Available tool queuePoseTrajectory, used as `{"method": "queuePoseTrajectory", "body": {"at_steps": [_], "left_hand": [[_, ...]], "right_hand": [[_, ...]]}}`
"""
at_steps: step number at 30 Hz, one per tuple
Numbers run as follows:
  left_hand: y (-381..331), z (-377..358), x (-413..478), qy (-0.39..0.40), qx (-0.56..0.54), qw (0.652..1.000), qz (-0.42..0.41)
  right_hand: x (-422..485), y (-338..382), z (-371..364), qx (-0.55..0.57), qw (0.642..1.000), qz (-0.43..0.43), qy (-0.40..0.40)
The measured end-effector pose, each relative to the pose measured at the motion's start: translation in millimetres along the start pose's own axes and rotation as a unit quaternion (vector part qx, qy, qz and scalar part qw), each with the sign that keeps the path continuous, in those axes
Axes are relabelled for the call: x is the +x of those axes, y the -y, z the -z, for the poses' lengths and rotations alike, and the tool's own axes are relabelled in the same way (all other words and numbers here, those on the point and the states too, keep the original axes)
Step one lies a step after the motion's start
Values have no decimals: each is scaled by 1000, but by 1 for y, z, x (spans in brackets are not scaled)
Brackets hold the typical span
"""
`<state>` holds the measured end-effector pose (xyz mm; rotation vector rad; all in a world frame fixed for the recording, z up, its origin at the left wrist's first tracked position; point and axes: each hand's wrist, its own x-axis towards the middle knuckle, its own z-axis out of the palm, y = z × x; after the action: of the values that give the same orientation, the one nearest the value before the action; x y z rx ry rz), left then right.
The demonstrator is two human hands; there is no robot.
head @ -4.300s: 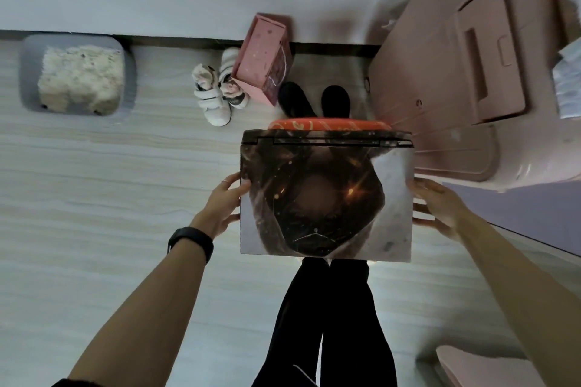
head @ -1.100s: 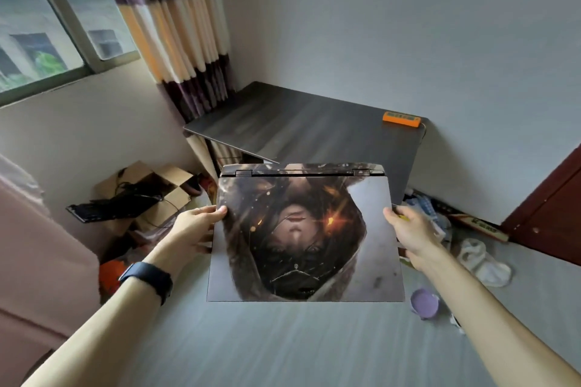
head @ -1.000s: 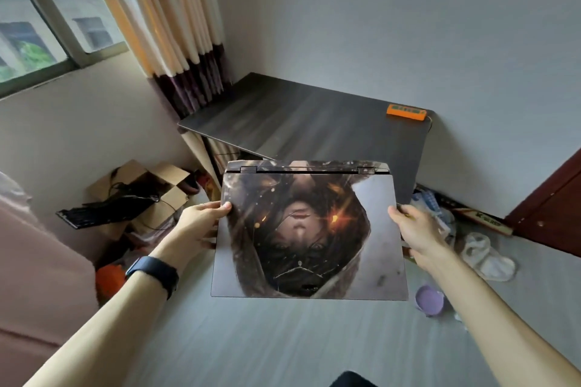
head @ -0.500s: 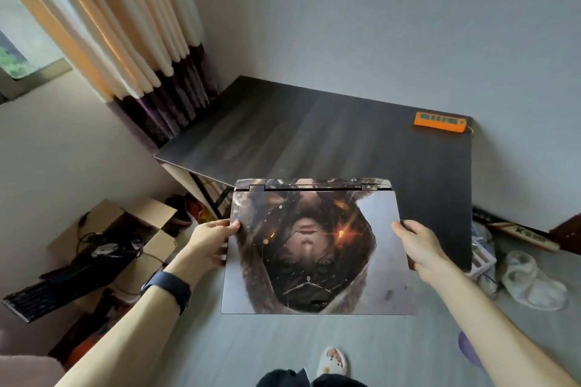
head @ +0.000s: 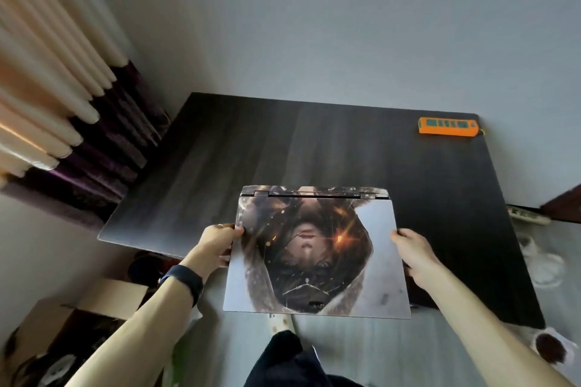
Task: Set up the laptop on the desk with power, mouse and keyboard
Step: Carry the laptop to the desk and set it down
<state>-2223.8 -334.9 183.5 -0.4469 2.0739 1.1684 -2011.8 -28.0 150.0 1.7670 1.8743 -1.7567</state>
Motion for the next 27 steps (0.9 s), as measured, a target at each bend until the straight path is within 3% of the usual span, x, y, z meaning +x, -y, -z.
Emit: {"method": "queuePoseTrajectory", "body": {"at_steps": [11,27], "left_hand": [[-59,6,128,42,46,997,54],[-58,-21,219,-17,72,994,75]], "right_hand": [[38,49,-72,32,993,-103,-51],[113,47,-119,8,976,-207,-71]]}}
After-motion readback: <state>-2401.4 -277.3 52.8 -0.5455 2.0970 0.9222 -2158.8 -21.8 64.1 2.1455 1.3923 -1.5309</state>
